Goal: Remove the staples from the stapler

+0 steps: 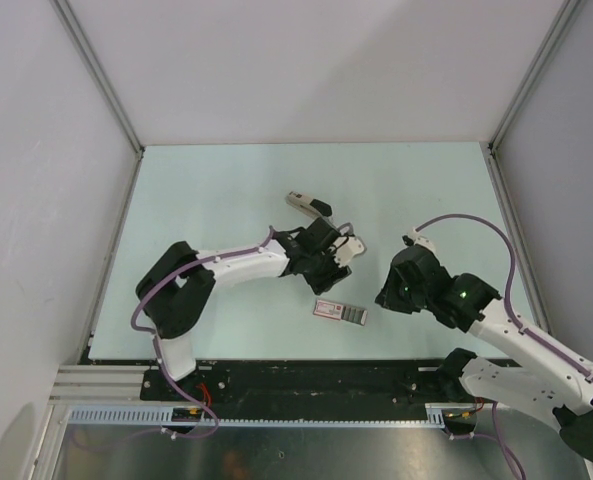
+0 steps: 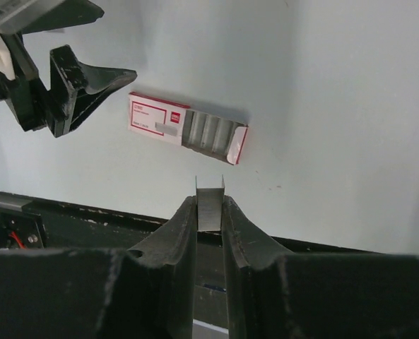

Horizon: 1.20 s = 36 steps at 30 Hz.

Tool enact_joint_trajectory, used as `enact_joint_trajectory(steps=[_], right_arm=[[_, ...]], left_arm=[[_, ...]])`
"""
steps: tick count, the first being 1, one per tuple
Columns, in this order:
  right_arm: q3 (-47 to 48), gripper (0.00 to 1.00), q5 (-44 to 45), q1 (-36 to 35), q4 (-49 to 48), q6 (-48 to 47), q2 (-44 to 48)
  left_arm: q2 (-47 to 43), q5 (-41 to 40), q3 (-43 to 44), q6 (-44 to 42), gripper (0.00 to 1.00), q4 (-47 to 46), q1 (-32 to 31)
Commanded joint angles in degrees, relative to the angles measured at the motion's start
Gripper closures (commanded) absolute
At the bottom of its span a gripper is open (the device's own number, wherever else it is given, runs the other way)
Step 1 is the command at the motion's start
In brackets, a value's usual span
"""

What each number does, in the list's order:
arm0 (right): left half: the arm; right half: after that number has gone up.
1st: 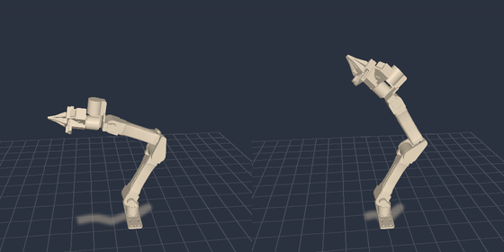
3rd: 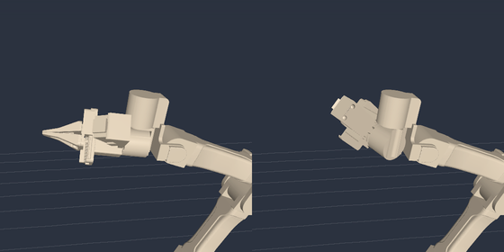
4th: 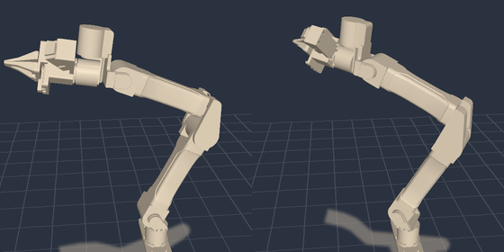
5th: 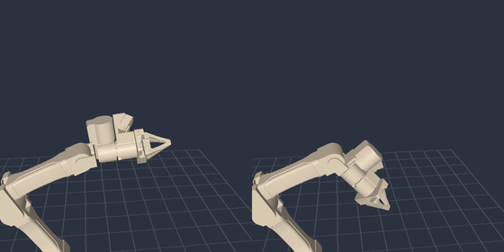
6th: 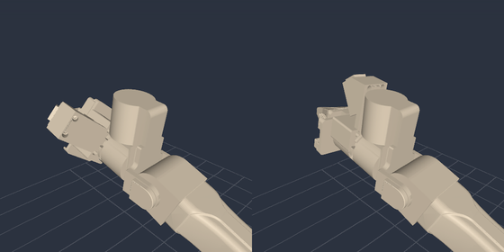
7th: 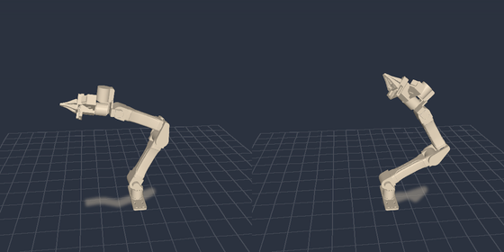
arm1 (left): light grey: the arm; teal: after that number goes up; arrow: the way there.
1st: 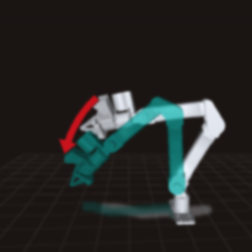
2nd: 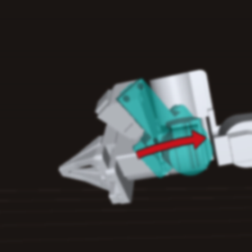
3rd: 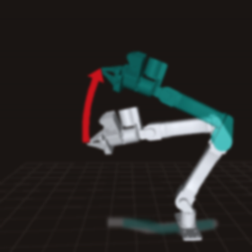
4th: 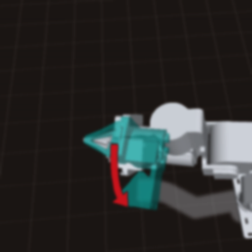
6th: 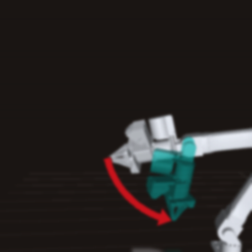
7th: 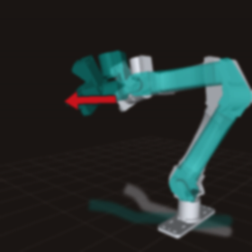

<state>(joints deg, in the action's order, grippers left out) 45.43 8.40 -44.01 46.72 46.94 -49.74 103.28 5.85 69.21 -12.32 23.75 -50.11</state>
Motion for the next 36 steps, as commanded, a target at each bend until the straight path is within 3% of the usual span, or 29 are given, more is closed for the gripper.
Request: enact_joint_trajectory(steps=[1,21,36], right_arm=[[-0.97,1.0,0.68,0.83,2.17,1.22,0.49],[-2.64,1.0,-1.77,1.46,-2.44,0.4,-2.09],[-2.81,1.0,-3.8,-1.67,-7.51,-2.24,-11.97]], left_arm=[[1.93,-1.82,0.76,-2.0,0.37,-3.58,-1.26],[-1.61,-5.12,-8.93,-1.28,0.4,-7.66,-5.63],[-9.29,-2.87,-12.52,-1.65,0.38,-7.12,-5.24]])
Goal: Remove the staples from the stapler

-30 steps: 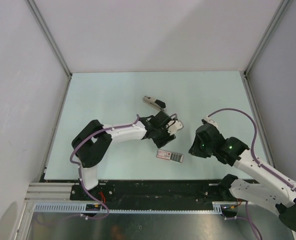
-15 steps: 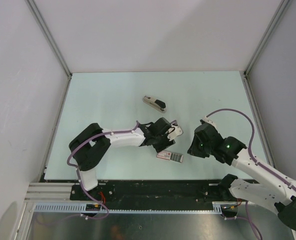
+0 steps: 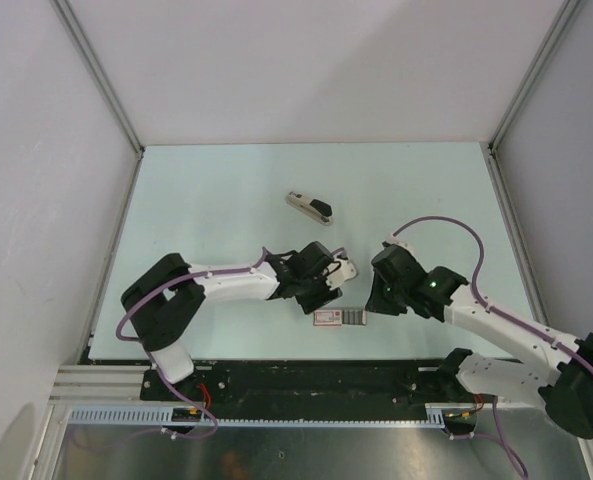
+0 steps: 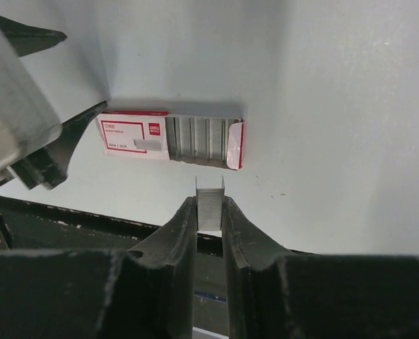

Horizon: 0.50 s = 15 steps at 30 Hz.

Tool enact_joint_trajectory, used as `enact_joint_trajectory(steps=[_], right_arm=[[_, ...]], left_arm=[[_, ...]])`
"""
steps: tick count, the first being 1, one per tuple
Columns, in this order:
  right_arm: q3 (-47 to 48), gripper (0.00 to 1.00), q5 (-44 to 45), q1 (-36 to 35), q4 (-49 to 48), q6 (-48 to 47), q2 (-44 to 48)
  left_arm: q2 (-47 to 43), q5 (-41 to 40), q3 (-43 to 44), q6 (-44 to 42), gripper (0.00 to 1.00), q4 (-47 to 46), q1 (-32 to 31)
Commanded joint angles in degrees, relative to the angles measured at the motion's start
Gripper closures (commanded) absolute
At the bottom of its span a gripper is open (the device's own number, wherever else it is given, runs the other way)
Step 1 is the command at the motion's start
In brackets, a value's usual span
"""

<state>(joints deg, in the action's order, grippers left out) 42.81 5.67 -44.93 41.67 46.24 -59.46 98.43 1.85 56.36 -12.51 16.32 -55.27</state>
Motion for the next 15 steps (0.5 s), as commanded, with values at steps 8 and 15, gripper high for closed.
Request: enact_joint_trajectory(steps=[8,15], right_arm=[[1.79,1.0,1.62,-7.06,-3.44,-0.4,-10.88],[5.27,1.0,8.33,-12.65,-3.8,2.72,-17.94]], left_arm=[[-11.34,1.51,6.58,-2.32,0.33,5.28,9.04],[-19.05,4.44,9.88,-2.13,0.33,9.65,20.01]])
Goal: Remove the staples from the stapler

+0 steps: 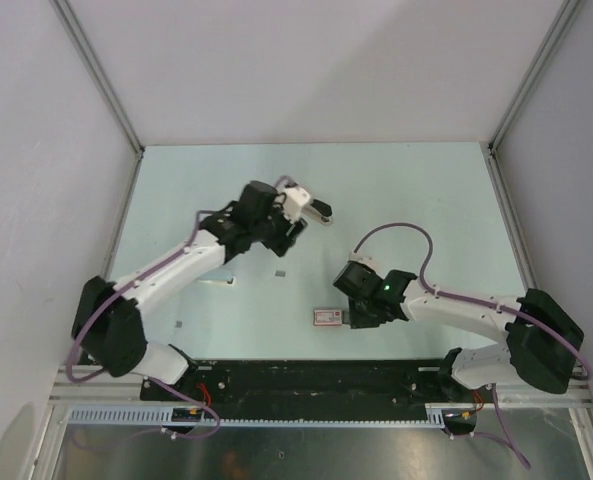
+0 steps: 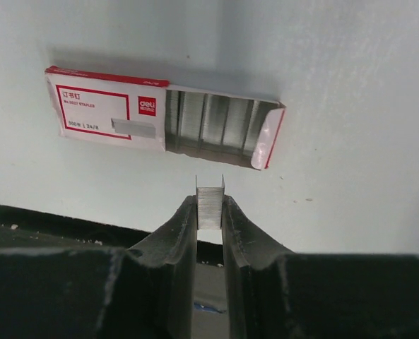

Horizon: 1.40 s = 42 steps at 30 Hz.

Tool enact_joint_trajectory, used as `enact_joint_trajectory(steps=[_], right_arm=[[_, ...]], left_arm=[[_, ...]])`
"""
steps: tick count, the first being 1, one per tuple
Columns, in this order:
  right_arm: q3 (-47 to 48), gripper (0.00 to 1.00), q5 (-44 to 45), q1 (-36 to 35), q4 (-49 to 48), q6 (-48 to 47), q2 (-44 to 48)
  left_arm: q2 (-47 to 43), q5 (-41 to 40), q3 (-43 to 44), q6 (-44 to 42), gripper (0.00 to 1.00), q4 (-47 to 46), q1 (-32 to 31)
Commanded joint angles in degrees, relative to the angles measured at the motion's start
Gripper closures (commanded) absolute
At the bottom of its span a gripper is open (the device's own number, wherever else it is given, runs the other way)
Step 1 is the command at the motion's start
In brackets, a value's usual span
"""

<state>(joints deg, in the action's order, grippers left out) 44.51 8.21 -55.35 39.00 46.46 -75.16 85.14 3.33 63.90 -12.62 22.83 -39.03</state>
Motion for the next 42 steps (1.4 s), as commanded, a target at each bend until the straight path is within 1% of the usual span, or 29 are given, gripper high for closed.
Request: enact_joint_trajectory(steps=[1,8,16,42], right_arm=[[3.87,1.0,6.44,-2.83,-1.3,2.89,-3.1],[5.66,1.0,8.0,-5.31,-2.31,5.53,-8.7],[7.27,1.0,8.04,-5.47,-2.0,5.27,-12.03],[8.05,1.0,8.74,-4.07,-0.3,4.59,-12.93]], left_arm=[[-6.87,3.06,1.96,-1.95,0.33,3.34,4.66],[-12.73,2.14,-2.13,-1.91,0.32,3.53,7.03],[-14.51,2.42,-3.68,-1.55,0.32,3.45,7.72],[-15.22,3.97,-4.81,-1.17,0.33,3.52,8.22]])
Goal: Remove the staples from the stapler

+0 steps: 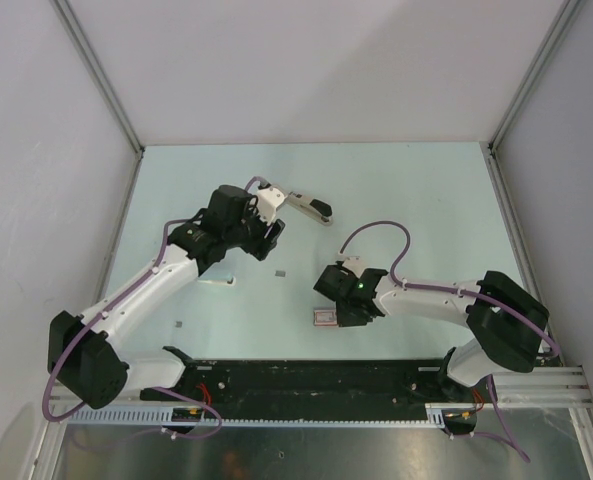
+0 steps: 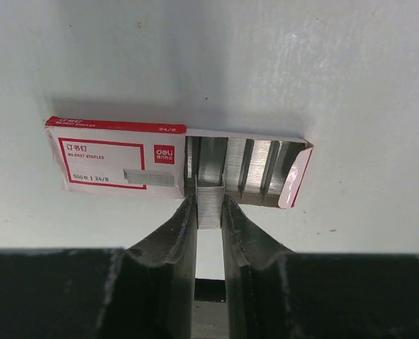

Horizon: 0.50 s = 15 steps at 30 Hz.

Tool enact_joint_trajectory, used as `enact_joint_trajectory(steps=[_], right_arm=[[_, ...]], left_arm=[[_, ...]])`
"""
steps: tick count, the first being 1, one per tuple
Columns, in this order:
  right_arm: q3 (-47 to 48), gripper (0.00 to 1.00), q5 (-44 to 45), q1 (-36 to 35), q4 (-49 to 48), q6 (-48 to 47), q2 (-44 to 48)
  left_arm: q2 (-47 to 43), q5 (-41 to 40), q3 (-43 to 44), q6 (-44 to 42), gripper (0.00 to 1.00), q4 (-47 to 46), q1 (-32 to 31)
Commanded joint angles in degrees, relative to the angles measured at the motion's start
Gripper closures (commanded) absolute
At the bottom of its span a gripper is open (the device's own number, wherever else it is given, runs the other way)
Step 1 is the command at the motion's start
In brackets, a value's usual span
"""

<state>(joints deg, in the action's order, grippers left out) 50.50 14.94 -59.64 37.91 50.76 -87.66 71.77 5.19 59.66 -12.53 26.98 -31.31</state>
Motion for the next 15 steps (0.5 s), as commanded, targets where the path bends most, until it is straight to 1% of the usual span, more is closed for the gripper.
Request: enact_joint_trajectory(steps=[1,7,15], right_arm=[[2.06,0.99,2.02,0.22,0.86,0.29,-0.46],[2.06,0.92,1.77,0.29,0.89,0.11,-0.71],[1.9,0.89,2.29,0.37,1.02,0.54,-0.28]], left_arm=[[-1.91,2.11,-0.54,-1.26,0.33,-0.67,0.48],[-1.97,2.54,-0.6,-1.1,0.33,-0.71,0.46],[-2.14,3.21,-0.68,-1.0,0.33,-0.69,0.56]])
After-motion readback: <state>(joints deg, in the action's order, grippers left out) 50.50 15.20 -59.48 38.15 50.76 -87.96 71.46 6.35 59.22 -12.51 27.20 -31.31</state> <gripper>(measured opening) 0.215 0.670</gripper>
